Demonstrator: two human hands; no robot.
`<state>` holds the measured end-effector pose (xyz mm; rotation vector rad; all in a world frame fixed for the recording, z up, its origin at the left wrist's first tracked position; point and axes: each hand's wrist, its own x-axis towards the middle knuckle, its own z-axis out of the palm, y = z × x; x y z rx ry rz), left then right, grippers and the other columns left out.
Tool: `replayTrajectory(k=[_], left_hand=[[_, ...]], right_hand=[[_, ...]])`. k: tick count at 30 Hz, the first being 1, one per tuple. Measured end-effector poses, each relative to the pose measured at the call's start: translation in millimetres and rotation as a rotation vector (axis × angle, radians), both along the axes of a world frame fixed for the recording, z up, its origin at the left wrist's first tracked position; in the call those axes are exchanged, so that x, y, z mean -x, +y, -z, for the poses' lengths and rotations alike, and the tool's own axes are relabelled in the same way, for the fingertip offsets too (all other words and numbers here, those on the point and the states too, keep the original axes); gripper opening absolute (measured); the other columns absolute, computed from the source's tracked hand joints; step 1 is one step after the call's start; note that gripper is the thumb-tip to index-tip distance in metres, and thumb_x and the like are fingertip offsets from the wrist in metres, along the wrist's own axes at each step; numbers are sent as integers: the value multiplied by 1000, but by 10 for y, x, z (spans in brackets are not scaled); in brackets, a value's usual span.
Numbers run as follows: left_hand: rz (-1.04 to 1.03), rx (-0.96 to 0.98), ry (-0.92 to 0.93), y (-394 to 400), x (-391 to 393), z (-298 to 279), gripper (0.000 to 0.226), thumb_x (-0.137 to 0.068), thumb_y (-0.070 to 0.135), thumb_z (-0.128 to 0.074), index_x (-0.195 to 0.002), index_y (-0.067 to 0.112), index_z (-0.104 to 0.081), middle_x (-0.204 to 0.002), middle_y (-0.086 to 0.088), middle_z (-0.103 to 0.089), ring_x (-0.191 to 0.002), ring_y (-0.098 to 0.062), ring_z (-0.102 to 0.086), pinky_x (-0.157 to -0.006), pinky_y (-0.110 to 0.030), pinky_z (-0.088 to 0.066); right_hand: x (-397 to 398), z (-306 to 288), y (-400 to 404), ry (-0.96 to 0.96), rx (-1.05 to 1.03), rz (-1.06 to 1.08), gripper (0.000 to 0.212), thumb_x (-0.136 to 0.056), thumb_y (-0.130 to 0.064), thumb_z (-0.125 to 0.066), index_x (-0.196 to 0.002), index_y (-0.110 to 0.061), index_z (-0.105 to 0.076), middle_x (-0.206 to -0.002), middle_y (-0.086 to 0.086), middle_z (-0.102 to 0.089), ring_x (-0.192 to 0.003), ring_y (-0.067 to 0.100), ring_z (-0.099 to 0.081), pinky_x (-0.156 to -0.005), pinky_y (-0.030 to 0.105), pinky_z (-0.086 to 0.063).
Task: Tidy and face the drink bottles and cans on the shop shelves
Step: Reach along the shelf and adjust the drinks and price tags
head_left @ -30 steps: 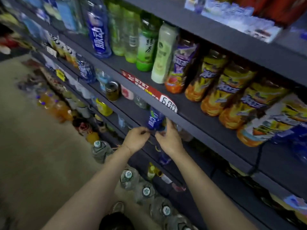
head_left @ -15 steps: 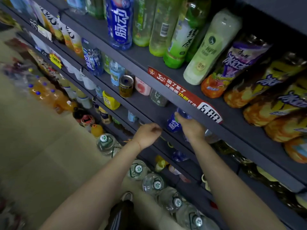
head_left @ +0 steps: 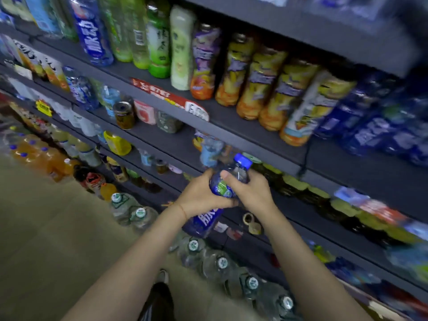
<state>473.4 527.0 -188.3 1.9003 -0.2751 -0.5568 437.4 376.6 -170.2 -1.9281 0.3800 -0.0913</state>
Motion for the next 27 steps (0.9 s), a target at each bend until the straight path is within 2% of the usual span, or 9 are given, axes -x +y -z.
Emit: replayTrajectory(k=[4,6,8,9,12,15,21,24,27], left_hand=[[-24,298,-20,-842,888,-402,50,-61,16,-92,-100,25,-63,-93,5,-75,-85,-8,-70,-80,-29,-56],[-38,409,-72,-1264,1169,-666,48,-64,-2,-88,-100,19,-63,-87,7,-74,-77,-3,-68,-73,-22,-53],[-34,466,-167,-1608,1378,-949,52,-60,-2,-89,-98,21,-63,-90,8,-74,-80,-3,-69,-74,-19,-53],[-11,479,-223,-1762,1465,-1077,55,-58,3,-92,-101,23,-62,-95,7,-74,-86,-5,-70,-77,-19,-53],[69,506,-329,-2126,1641,-1387,65,-57,9,-94,-111,24,-61,-106,8,-73,-100,-8,-69,-85,-24,-54],[158,478,-398,-2433,1712,-1549,72,-59,12,-94,-121,22,-58,-113,7,-71,-106,-9,-67,-90,-28,-54],[196,220,-465,-2702,1308,-1431,89,-64,38,-91,-140,26,-47,-140,7,-52,-129,-7,-47,-107,-30,-41],[82,66,-417,-2830,997,-1329,75,-77,37,-80,-142,26,-45,-146,0,-44,-135,-18,-41,-108,-34,-39],[76,-33,-391,-3024,745,-1353,65,-87,30,-69,-145,25,-40,-151,-8,-31,-138,-27,-36,-104,-30,-34]], right_hand=[[971,-519,-873,-15,-22,-111,24,-86,-38,-72,-103,-22,-69,-92,-12,-73,-80,-8,-65,-73,14,-49],[1431,-747,-1273,-2,-31,-196,24,-87,-20,-74,-108,-23,-61,-91,-16,-71,-78,-11,-63,-70,10,-48],[1774,-930,-1562,-34,-45,-234,46,-84,6,-71,-118,-18,-52,-103,-15,-68,-87,-10,-65,-75,11,-50],[1908,-1018,-1688,-72,-19,-222,56,-80,7,-74,-125,-16,-48,-110,-13,-67,-95,-7,-65,-81,15,-51],[2092,-1158,-1971,-212,160,-62,73,-69,-23,-89,-129,-28,-49,-119,-15,-65,-107,-1,-63,-91,29,-53],[2166,-1206,-2178,-310,181,95,60,-61,-40,-82,-115,-42,-55,-111,-16,-69,-102,4,-66,-87,40,-57],[1968,-1167,-2594,-359,226,309,55,-68,-26,-85,-114,-29,-55,-107,-9,-69,-96,10,-65,-83,38,-56],[1657,-1153,-2777,-286,208,362,59,-71,-31,-88,-118,-25,-53,-106,-7,-66,-99,14,-64,-82,30,-52],[1258,-1076,-2894,-179,208,375,61,-72,-37,-86,-120,-19,-55,-113,-1,-66,-103,18,-64,-82,30,-50]])
